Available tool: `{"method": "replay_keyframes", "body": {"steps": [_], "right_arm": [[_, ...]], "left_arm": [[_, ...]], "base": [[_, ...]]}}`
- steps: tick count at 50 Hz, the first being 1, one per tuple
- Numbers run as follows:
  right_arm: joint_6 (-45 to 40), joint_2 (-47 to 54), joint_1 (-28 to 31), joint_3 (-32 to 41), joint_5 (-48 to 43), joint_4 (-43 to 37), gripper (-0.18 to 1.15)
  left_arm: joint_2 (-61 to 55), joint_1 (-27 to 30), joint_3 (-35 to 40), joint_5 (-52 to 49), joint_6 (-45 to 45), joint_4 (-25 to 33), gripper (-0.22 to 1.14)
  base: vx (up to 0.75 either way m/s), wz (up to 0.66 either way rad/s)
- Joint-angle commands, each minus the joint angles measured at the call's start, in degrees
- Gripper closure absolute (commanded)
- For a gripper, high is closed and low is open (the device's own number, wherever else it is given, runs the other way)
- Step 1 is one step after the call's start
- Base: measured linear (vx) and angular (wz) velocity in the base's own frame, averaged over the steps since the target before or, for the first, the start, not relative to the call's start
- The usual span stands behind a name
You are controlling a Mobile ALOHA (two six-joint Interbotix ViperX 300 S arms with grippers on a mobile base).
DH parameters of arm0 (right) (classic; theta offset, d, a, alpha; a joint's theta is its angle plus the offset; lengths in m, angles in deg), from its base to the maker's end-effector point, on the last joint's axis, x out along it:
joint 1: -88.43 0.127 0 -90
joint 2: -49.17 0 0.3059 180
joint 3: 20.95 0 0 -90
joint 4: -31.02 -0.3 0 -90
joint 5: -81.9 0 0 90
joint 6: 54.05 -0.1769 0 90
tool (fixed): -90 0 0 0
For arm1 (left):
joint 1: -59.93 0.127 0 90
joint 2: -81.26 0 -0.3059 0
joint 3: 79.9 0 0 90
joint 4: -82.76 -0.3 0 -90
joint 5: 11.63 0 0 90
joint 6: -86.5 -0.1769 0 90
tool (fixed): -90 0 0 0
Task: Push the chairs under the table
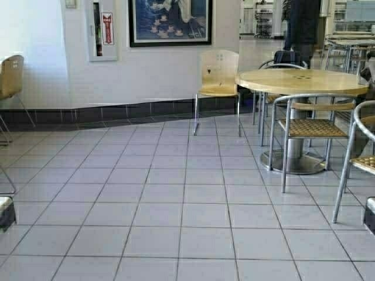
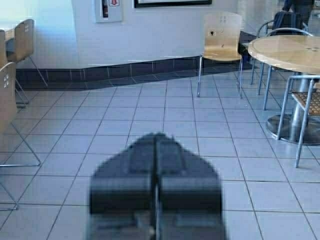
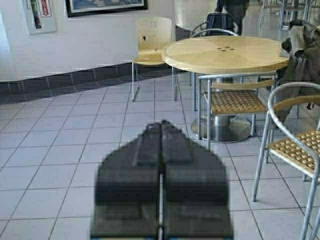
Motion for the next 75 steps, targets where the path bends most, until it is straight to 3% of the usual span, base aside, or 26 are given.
{"method": "replay_keyframes", "body": {"steps": [1,8,33,46,75], "right_arm": [[-0.9,-0.4,0.1,0.4,0.2,0.2,0.93],[-0.9,-2.2,0.1,0.5,1.6,0.3,0.93],[-1.3,-8.3,0.1,-1.5,3.6,-0.2,0.93],[-1.4,-8.3,0.1,-1.1,3.5,-0.2,0.93],[-1.7,-6.8,0.1,-1.8,1.2,-0.2,0.93]], "left_arm": [[0.7,0.0,1.0,0.2,0.0,0.0,0.94],[0.7,-0.1,1.1,0.1,0.1,0.0,0.89],[0.5,0.4,0.3,1.0,-0.8,-0.4,0.89],[0.6,3.6,0.4,2.3,-0.2,-0.4,0.89],[4.4,3.6,-1.9,2.0,0.0,-0.2,0.89]], "base": [[0.0,0.0],[0.01,0.01],[0.15,0.07],[0.24,0.06],[0.29,-0.05]]}}
